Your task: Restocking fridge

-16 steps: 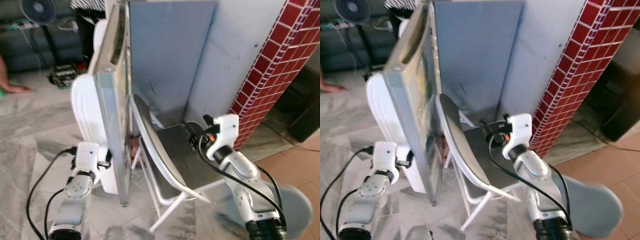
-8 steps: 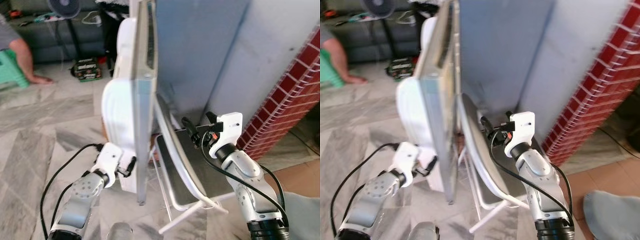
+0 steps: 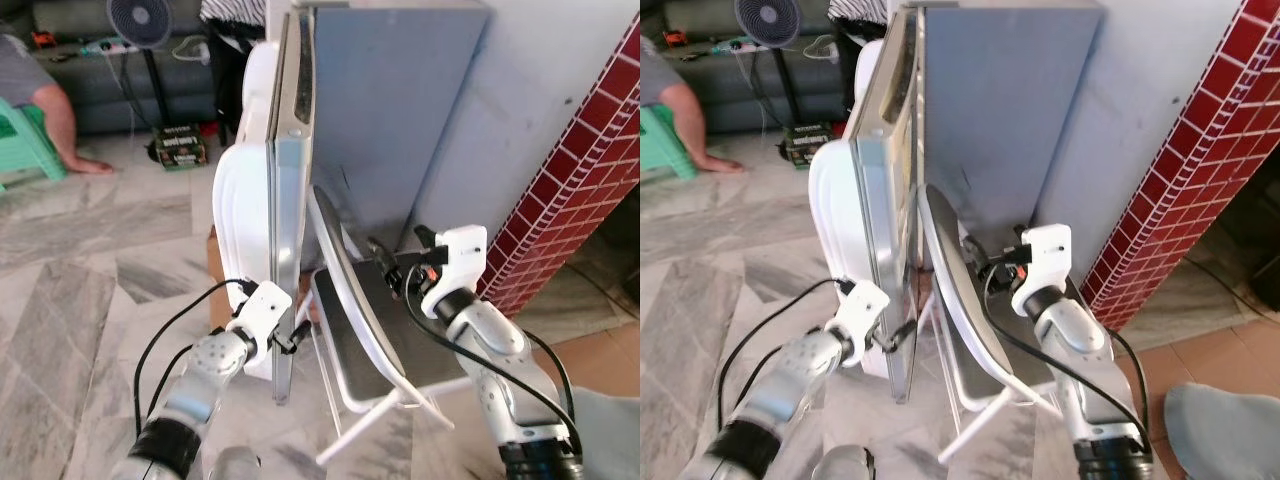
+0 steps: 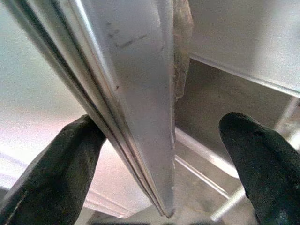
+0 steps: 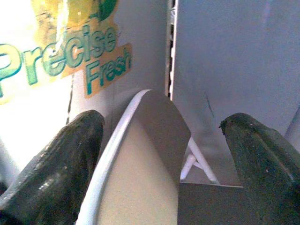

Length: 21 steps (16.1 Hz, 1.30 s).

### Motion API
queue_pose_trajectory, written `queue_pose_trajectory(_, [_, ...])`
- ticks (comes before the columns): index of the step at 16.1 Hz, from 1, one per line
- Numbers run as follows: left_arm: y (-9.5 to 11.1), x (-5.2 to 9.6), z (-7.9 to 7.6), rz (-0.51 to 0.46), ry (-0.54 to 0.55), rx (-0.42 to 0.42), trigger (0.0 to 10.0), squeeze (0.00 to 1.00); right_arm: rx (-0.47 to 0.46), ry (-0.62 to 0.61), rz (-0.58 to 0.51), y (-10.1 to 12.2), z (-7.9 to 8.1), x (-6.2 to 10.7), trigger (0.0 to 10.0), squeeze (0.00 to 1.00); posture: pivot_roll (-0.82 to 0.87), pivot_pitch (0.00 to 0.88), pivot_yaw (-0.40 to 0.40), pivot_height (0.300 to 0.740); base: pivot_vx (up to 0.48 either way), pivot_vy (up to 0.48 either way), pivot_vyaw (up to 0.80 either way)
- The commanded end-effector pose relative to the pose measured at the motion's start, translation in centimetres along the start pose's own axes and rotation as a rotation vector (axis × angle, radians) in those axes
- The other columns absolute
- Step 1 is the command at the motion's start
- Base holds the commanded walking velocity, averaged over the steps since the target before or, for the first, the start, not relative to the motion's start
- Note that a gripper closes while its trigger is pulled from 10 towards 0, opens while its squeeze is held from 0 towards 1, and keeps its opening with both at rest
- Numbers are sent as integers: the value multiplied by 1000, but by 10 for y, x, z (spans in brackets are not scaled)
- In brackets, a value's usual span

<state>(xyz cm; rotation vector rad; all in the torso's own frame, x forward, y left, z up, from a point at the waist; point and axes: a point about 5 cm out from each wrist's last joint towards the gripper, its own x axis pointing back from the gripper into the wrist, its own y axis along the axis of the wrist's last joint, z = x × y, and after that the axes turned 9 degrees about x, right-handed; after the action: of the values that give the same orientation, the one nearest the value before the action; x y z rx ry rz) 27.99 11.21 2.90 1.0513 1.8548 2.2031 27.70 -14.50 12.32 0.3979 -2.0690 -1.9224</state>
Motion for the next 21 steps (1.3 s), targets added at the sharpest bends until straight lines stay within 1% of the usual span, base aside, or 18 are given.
queue_pose_trajectory(1, [40,-4,20,-163,124,-42,10000,0,14,-1,-1,3,-4,4,10000,0,41,10,-45,740,0,0,0])
queue_pose_trajectory(2, [40,8,57,-197,366,-19,10000,0,39,-14,43,-7,-13,16,10000,0,41,10,-45,740,0,0,0])
queue_pose_trajectory(3, [27,40,111,-201,632,76,10000,0,60,-34,91,-16,-23,29,10000,0,52,17,-51,740,0,0,0])
queue_pose_trajectory(4, [22,52,125,-201,707,93,10000,0,61,-38,95,-17,-24,30,10000,0,54,19,-52,740,0,0,0])
queue_pose_trajectory(5, [12,94,165,-210,948,83,10000,0,64,-43,102,-19,-26,30,10000,0,72,19,-59,740,0,0,0])
queue_pose_trajectory(6, [1,153,190,-275,1251,87,10000,0,53,-37,106,-22,-23,26,10000,0,110,23,-71,740,0,0,0])
queue_pose_trajectory(7, [-18,215,190,-299,1475,29,10000,0,43,0,109,-26,-16,19,10000,0,154,30,-87,740,0,0,0])
queue_pose_trajectory(8, [-34,241,186,-264,1561,35,10000,0,39,22,105,-26,-13,14,10000,0,183,32,-100,740,0,0,0])
queue_pose_trajectory(9, [-70,269,169,-162,1636,120,10000,0,36,54,96,-25,-7,4,10000,0,218,39,-114,740,0,0,0])
queue_pose_trajectory(10, [-78,262,151,-156,1589,118,10000,0,37,67,87,-23,-7,-2,10000,0,225,39,-120,740,0,0,0])
queue_pose_trajectory(11, [-74,246,144,-173,1555,119,10000,0,38,66,86,-23,-8,-4,10000,0,228,37,-124,740,0,0,0])
queue_pose_trajectory(12, [-58,206,131,-230,1431,128,10000,0,45,67,79,-22,-9,-5,10000,0,220,32,-125,740,0,0,0])
queue_pose_trajectory(13, [-44,179,121,-283,1318,124,10000,0,43,66,68,-20,-7,-5,10000,0,198,28,-120,740,0,0,0])
queue_pose_trajectory(14, [-32,160,109,-312,1232,132,10000,0,43,66,64,-20,-5,-6,10000,0,194,25,-119,740,0,0,0])
queue_pose_trajectory(15, [-25,145,99,-331,1181,155,10000,0,39,68,52,-19,-2,-7,10000,0,186,21,-118,740,0,0,644])
queue_pose_trajectory(16, [-21,136,91,-345,1148,193,10000,0,42,87,29,-18,2,-10,10000,0,182,21,-118,740,0,322,800])
queue_pose_trajectory(18, [-27,139,97,-320,1196,259,10000,0,36,82,20,-16,2,-11,10000,0,182,20,-118,740,0,478,706])
queue_pose_trajectory(21, [-36,144,108,-286,1212,271,10000,0,28,58,25,-17,-2,-7,10000,0,160,14,-107,740,119,312,0])
